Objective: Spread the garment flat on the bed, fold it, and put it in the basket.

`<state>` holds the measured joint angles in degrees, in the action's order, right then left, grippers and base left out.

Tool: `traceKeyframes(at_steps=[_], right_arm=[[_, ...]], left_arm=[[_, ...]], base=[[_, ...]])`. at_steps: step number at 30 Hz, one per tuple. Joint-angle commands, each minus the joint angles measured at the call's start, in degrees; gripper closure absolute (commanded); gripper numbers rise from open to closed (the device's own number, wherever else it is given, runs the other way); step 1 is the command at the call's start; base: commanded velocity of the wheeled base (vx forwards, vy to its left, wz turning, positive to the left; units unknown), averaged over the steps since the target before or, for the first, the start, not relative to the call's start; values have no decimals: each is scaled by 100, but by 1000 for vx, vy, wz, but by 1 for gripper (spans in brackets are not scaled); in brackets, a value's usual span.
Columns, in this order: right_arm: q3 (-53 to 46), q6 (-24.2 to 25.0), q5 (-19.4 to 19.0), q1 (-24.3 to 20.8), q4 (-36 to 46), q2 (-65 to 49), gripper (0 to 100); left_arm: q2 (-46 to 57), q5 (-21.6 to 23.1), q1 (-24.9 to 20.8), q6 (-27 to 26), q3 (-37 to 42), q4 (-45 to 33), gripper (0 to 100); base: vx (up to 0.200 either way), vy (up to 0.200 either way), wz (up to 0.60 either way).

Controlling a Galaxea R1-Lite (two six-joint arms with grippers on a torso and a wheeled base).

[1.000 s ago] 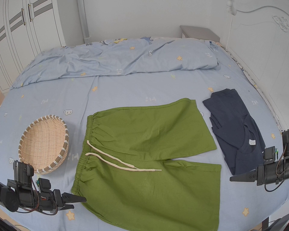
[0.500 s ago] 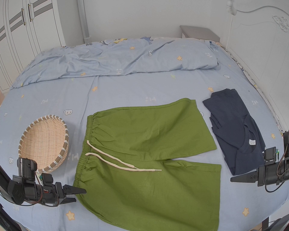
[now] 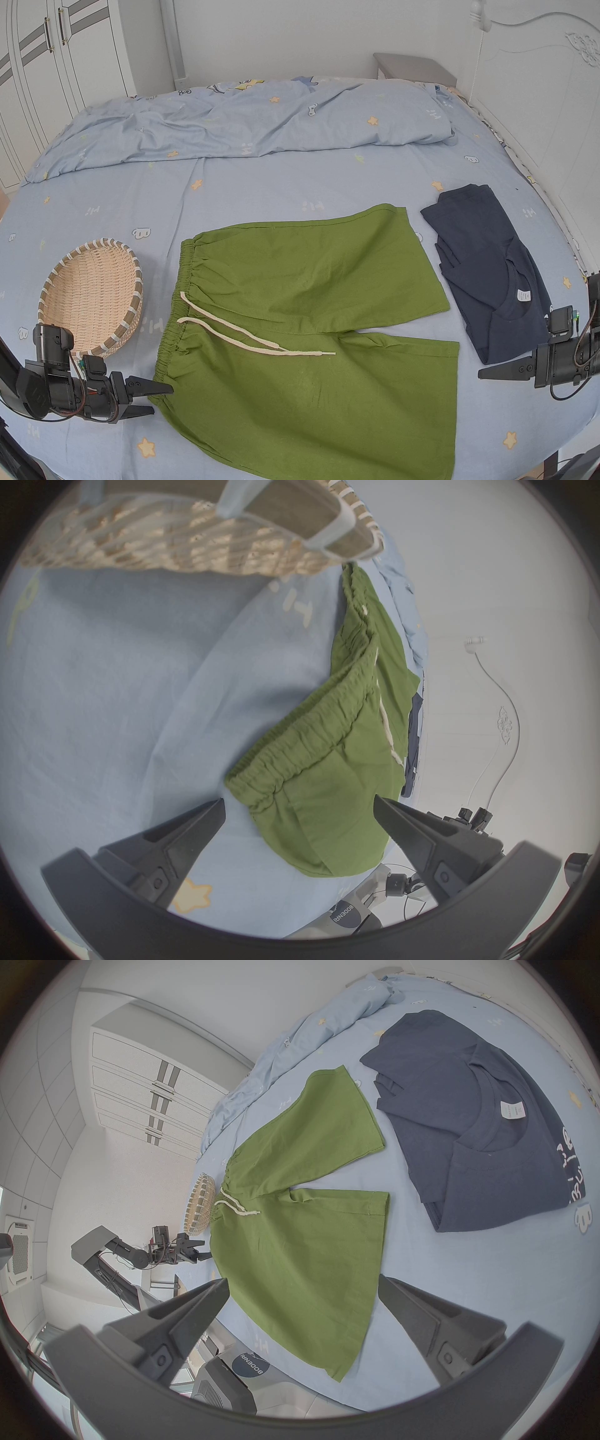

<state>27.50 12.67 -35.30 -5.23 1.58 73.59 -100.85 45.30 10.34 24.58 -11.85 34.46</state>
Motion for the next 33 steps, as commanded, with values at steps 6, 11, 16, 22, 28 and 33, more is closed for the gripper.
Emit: traceKeyframes(at_steps=[6,11,16,22,28,33], right_arm=[[-52,17,-3,-101,-9,-3,0],[-52,25,6,-119,-9,6,0],[-52,34,6,-119,-9,15,0],[-52,25,6,-119,-9,32,0],[-61,25,-3,-119,-9,32,0],[-70,25,-3,-119,-9,23,0]], left_arm=[[-233,163,100,-14,-213,17,0],[-382,155,100,-5,-177,289,0],[-541,146,126,-14,-160,500,0],[-646,155,126,-5,-142,693,0],[-655,155,135,-5,-151,702,0],[-655,155,135,-5,-151,711,100]], base=[[0,0,0],[0,0,0],[0,0,0],[0,0,0],[0,0,0],[0,0,0]])
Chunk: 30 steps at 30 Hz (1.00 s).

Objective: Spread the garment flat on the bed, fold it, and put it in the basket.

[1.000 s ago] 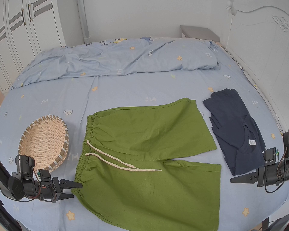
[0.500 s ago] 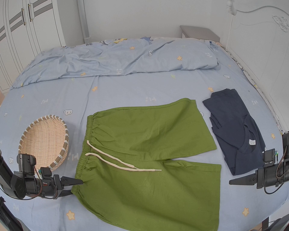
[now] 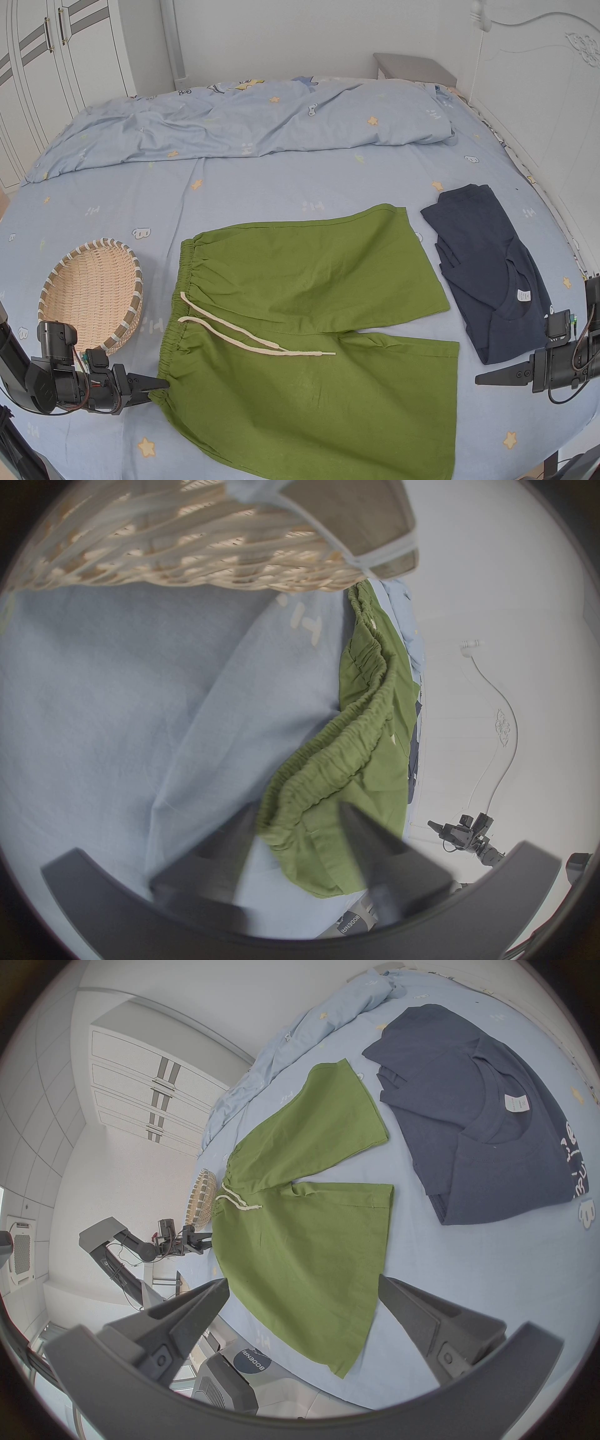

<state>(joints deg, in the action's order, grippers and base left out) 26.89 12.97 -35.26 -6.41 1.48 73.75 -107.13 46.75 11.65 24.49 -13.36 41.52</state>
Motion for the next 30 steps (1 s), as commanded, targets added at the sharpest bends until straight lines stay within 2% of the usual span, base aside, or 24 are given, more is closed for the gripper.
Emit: traceKeyframes(at_steps=[1,9,11,12,13,14,15,18,20,25,28,30], right_arm=[[-17,-5,-8,0,2,8,0],[-17,-5,-8,0,2,8,0],[-79,-5,-8,0,11,16,0],[-79,-5,-8,0,11,16,0],[-158,-31,-8,0,11,34,0],[-158,-31,-8,0,11,34,0],[-334,-58,1,-71,11,43,0],[-668,-75,10,-326,11,69,0],[-756,-84,10,-378,11,78,0],[-1318,-532,27,-554,-60,526,0],[-1529,-647,27,-563,-297,737,0],[-1810,-664,27,-598,-815,1168,0]], left_arm=[[-27,9,4,3,0,5,100],[52,9,171,-76,220,5,100],[113,18,320,-515,545,-4,100],[113,18,320,-515,545,-4,100],[166,18,399,-849,791,-4,100],[166,18,399,-849,791,-4,100],[193,18,478,-1368,1134,-4,100],[201,18,487,-1913,1327,-92,100],[201,18,487,-1966,1327,-118,100],[342,18,487,-1974,1319,-153,100],[360,18,487,-1974,1319,-127,100],[351,27,496,-1957,1275,-127,100]], base=[[0,0,0],[0,0,0],[0,0,0],[0,0,0],[0,0,0],[0,0,0],[0,0,0],[0,0,0],[0,0,0],[0,0,0],[0,0,0],[0,0,0]])
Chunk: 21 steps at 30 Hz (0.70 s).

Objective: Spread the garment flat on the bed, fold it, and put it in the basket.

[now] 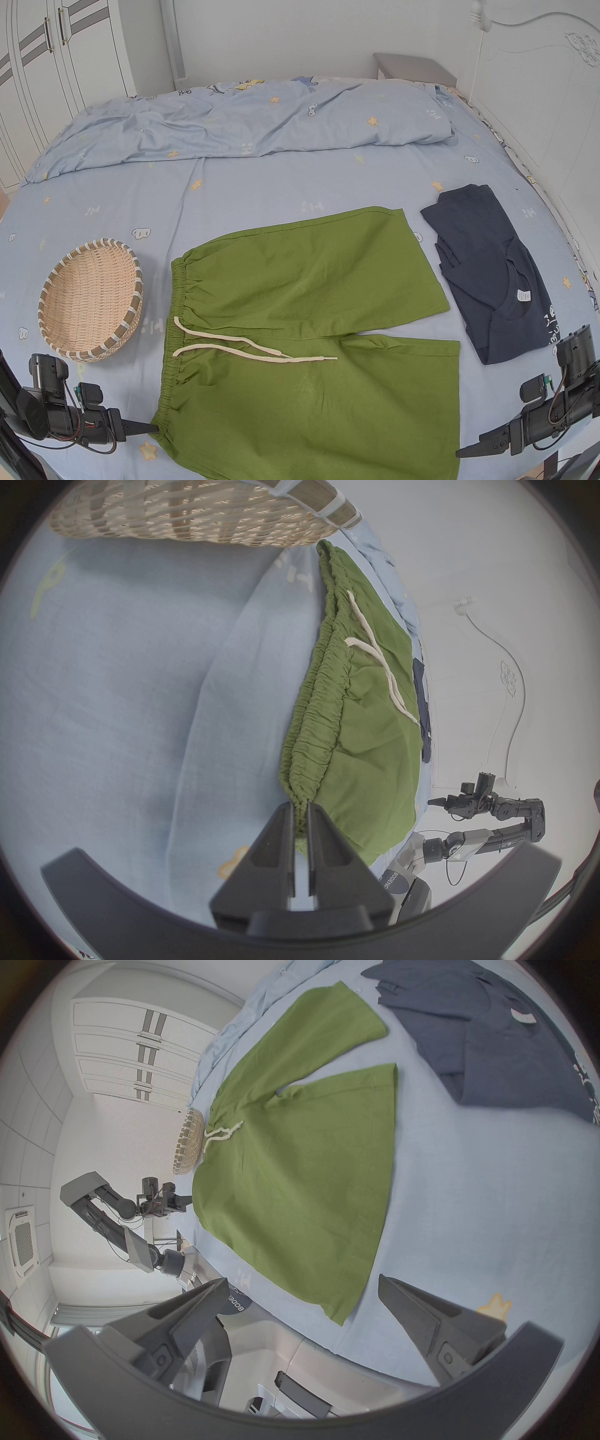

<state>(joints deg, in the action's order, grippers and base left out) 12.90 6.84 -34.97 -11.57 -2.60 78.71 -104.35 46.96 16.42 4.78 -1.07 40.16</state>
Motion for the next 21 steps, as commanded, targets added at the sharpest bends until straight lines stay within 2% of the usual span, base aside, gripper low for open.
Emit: traceKeyframes(at_steps=[1,2,3,8,13,21], right_arm=[[-411,-51,-1,-82,-408,672,0],[-411,-51,-1,-82,-408,672,0],[-754,-69,8,-205,-1076,1190,0],[-1290,-51,-1,-434,-2149,1726,0],[-1290,-77,8,-531,-2272,2192,0],[-1290,-77,-27,-557,-2254,2183,0]], left_arm=[[73,6,19,14,46,10,100],[73,6,19,14,46,10,100],[82,-2,72,32,11,19,100],[82,-2,125,32,11,45,100],[90,-2,125,32,2,45,100],[55,-2,125,32,-51,36,100]], base=[[0,0,0],[0,0,0],[0,0,0],[0,0,0],[0,0,0],[0,0,0]])
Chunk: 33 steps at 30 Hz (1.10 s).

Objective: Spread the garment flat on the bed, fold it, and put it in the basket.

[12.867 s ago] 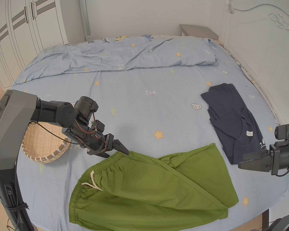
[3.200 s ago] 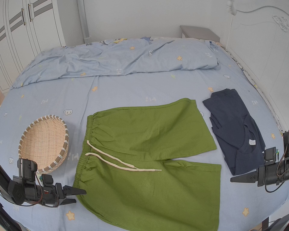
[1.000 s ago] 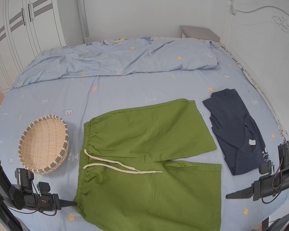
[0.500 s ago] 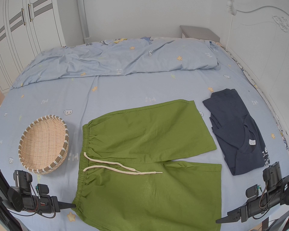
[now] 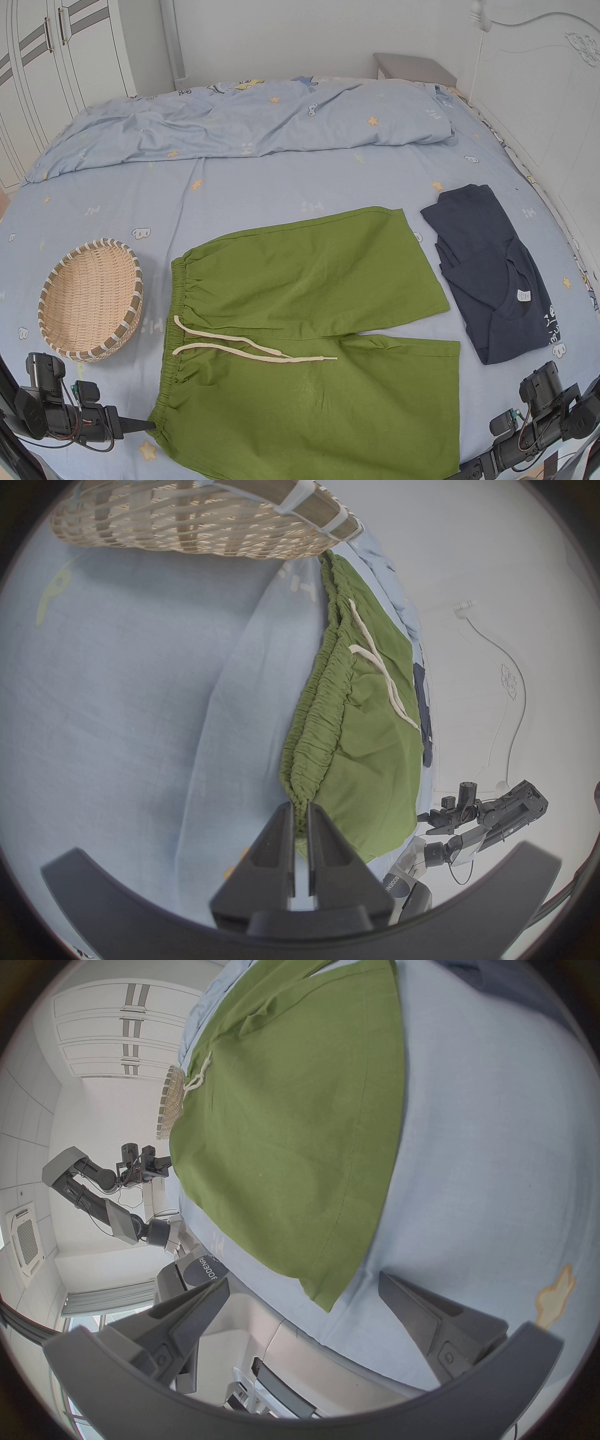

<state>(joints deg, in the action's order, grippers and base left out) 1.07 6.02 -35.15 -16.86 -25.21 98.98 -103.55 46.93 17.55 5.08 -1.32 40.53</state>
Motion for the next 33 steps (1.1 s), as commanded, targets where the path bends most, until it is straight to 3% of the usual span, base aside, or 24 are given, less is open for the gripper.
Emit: traceKeyframes(at_steps=[1,13,28,29,33], right_arm=[[-107,4,-19,-37,7,157,0],[-46,-5,-221,-362,-230,368,0],[-46,13,-388,-371,-283,386,0],[-46,13,-397,-371,-283,386,100],[-55,4,-388,-371,-283,394,100]], left_arm=[[-43,0,2,1,-35,-2,100],[19,0,-6,1,0,-10,100],[19,0,-6,1,0,-10,100],[19,0,-6,1,0,-10,100],[10,0,-6,1,0,-10,100]], base=[[0,0,0],[0,0,0],[0,0,0],[0,0,0],[0,0,0]])
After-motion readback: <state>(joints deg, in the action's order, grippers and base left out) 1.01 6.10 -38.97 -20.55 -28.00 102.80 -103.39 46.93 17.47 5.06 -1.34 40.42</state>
